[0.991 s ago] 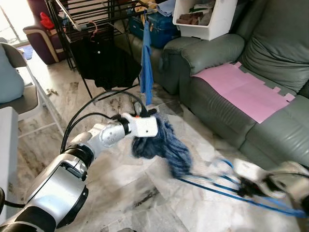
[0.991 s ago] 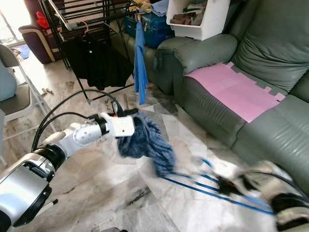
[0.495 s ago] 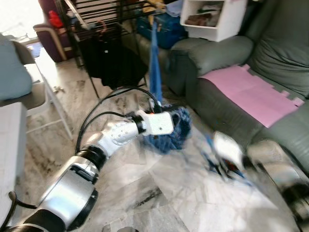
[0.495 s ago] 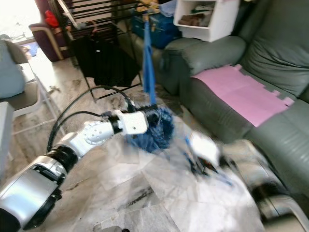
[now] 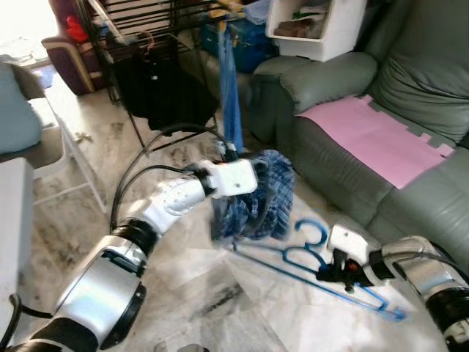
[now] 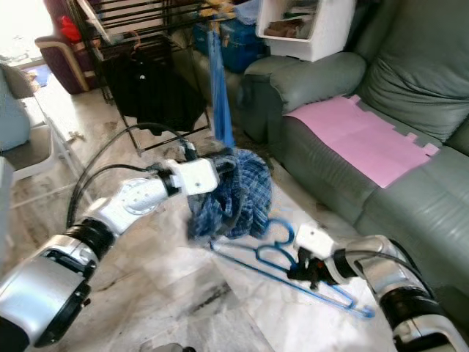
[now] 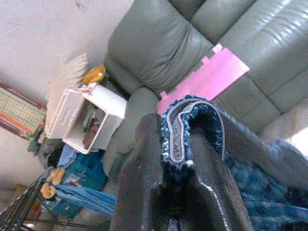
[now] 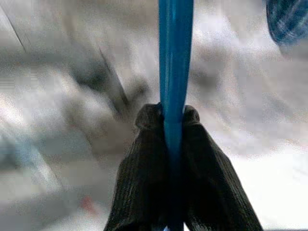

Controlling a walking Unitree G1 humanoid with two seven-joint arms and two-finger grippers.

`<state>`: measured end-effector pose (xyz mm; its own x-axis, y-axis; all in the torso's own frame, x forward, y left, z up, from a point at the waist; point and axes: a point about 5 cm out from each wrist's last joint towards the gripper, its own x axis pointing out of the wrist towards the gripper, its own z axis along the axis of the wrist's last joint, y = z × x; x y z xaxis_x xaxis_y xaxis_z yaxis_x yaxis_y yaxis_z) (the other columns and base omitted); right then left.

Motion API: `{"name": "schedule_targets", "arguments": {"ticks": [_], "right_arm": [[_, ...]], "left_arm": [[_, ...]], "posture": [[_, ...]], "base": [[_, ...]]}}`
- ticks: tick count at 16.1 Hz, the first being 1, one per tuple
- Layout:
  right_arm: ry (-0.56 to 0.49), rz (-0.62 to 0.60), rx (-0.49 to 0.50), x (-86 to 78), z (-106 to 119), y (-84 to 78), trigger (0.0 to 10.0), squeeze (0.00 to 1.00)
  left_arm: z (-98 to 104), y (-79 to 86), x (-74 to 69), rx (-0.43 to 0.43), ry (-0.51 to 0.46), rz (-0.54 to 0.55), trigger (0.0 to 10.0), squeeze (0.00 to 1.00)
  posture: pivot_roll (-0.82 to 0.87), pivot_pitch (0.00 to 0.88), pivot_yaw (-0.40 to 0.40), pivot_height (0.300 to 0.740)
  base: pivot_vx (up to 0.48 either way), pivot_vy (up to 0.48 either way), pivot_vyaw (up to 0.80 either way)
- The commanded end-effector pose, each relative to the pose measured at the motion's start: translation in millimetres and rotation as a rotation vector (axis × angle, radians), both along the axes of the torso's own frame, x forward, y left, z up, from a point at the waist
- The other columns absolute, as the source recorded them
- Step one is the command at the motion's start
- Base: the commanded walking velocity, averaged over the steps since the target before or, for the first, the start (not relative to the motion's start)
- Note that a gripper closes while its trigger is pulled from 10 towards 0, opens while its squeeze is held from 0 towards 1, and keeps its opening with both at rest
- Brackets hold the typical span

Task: Hang hanger

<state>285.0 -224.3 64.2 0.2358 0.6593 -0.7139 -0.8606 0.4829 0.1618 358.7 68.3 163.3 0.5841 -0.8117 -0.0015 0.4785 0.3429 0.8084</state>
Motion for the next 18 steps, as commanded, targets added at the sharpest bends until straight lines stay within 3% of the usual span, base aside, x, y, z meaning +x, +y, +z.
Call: {"name": "schedule_targets", "arguments": {"ticks": [1,2,3,4,5,9,11,14,16,18], "right_arm": [[-0.055,0.007,-0.091,5.5,7,-7.6,10.0,0.0],[-0.077,0.126,-0.217,-1.4,3,-14.3,10.0,0.0],[-0.04,-0.008,0.026,7.7,17,-0.5,10.0,0.0],[-0.084,0.043,-0.041,7.6,18,-3.5,10.0,0.0],[-0.109,0.003,-0.045,11.4,20,-3.8,10.0,0.0],[-0.086,0.123,-0.295,-4.2,13,-29.7,10.0,0.0],[0.011,0.289,-0.543,-26.8,5,-61.4,10.0,0.0],[0.156,0.326,-0.627,-55.9,-9,-90.1,10.0,0.0],[0.188,0.289,-0.642,-67.5,-17,-101.2,10.0,0.0],[0.067,0.212,-0.484,-58.6,-11,-84.8,10.0,0.0]], "left_arm": [[4,2.9,1.5,-0.001,-0.013,0.003,10.0,0.0],[4,3.5,1.4,0.003,-0.012,0.005,10.0,0.0],[3,5.6,2.6,0.005,-0.008,0.02,10.0,0.0],[3,6.6,3.5,0.005,-0.006,0.03,10.0,0.0],[3,7.0,3.9,0.004,-0.006,0.034,10.0,0.0],[3,8.2,4.0,0.011,-0.003,0.037,10.0,0.0],[4,9.4,6.0,0.015,-0.004,0.051,10.0,0.0],[12,11.9,11.4,-0.029,0.001,0.094,10.0,0.0],[12,12.5,11.7,-0.053,0.021,0.101,10.0,0.0],[8,15.1,10.3,-0.042,0.024,0.105,10.0,0.0]], "posture": [[-0.16,0.0,0.037,0.74],[-0.17,0.0,0.037,0.74],[-0.17,0.0,0.037,0.74],[-0.17,0.0,0.037,0.74],[-0.16,0.0,0.036,0.74],[-0.17,0.0,0.036,0.74],[-0.17,0.0,0.035,0.74],[-0.17,0.0,0.034,0.74],[-0.17,0.0,0.035,0.74],[-0.17,0.0,0.041,0.74]], "base": [[0.0,0.0,0.0],[0.0,0.0,0.0],[0.0,0.0,0.0],[0.0,0.0,0.0],[0.0,0.0,0.0],[0.0,0.0,0.0],[0.0,0.0,0.0],[0.0,0.0,0.0],[0.0,0.0,0.0],[0.0,0.0,0.0]]}}
